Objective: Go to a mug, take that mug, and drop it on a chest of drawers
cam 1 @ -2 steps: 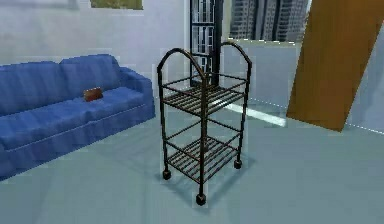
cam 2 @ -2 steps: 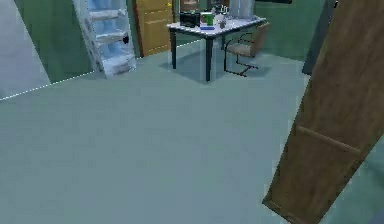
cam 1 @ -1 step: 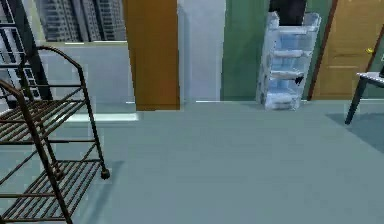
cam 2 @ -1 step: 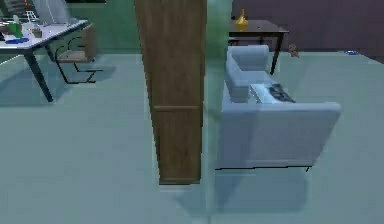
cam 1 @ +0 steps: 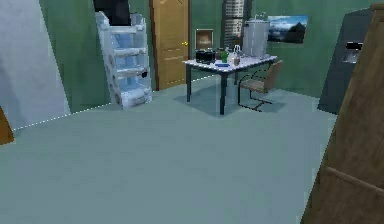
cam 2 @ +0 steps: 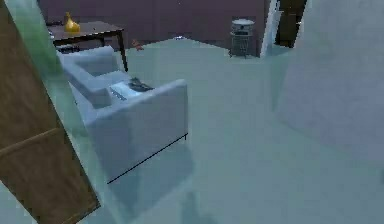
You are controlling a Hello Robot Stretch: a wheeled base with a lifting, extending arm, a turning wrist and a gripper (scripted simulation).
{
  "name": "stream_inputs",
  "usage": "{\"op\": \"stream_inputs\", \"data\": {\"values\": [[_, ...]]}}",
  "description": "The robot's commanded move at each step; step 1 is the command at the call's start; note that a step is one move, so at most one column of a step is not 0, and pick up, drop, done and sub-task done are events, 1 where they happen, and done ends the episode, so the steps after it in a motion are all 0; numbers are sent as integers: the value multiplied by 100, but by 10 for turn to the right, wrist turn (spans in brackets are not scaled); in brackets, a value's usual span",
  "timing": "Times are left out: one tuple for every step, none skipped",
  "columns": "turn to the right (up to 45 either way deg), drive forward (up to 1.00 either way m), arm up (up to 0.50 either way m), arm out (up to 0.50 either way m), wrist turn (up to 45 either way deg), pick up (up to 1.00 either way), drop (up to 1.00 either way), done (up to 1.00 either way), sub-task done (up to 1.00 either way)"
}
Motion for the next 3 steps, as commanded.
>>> {"op": "stream_inputs", "data": {"values": [[0, 100, 0, 0, 0, 0, 0, 0, 0], [0, 15, 0, 0, 0, 0, 0, 0, 0], [300, 0, 0, 0, 0, 0, 0, 0, 0]]}}
